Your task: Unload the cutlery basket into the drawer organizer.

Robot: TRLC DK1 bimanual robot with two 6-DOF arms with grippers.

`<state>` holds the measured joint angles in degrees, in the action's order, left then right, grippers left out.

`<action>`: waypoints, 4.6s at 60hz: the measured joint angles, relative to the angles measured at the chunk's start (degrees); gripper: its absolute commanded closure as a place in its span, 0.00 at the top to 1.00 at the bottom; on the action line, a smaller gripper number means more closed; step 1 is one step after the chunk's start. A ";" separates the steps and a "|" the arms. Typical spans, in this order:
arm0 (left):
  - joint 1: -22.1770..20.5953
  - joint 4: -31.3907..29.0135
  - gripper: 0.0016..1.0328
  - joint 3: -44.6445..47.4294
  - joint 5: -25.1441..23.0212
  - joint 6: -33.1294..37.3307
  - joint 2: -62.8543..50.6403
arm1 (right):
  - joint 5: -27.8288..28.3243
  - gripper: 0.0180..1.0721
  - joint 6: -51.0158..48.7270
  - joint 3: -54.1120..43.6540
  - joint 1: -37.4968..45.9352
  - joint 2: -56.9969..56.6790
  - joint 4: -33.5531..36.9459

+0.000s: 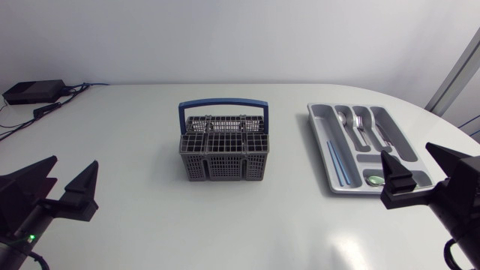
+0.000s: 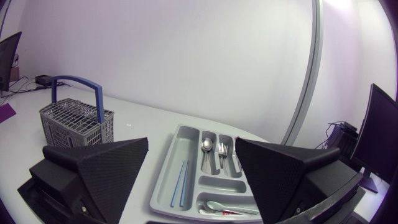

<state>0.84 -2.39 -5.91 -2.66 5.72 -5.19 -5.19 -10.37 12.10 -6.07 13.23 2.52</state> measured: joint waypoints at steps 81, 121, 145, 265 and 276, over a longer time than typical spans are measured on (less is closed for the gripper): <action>-0.39 1.46 0.96 4.74 2.38 -4.26 4.83 | 5.03 0.96 8.72 -10.95 5.81 -12.98 -1.53; -0.39 1.49 0.96 4.74 2.38 -4.26 4.83 | 5.05 0.96 8.72 -10.95 5.81 -12.98 -1.53; -0.39 1.49 0.96 4.74 2.38 -4.26 4.83 | 5.05 0.96 8.87 -10.95 5.81 -12.98 -1.53; -0.39 1.49 0.96 4.74 2.38 -4.26 4.83 | 5.03 0.96 8.90 -10.95 5.81 -12.98 -1.53; -0.39 1.46 0.96 4.74 2.38 -4.26 4.83 | 5.05 0.96 8.90 -10.95 5.81 -12.96 -1.53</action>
<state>0.45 -0.93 -1.17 -0.27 1.45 -0.36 -0.14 -1.48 1.15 -0.25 0.27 0.99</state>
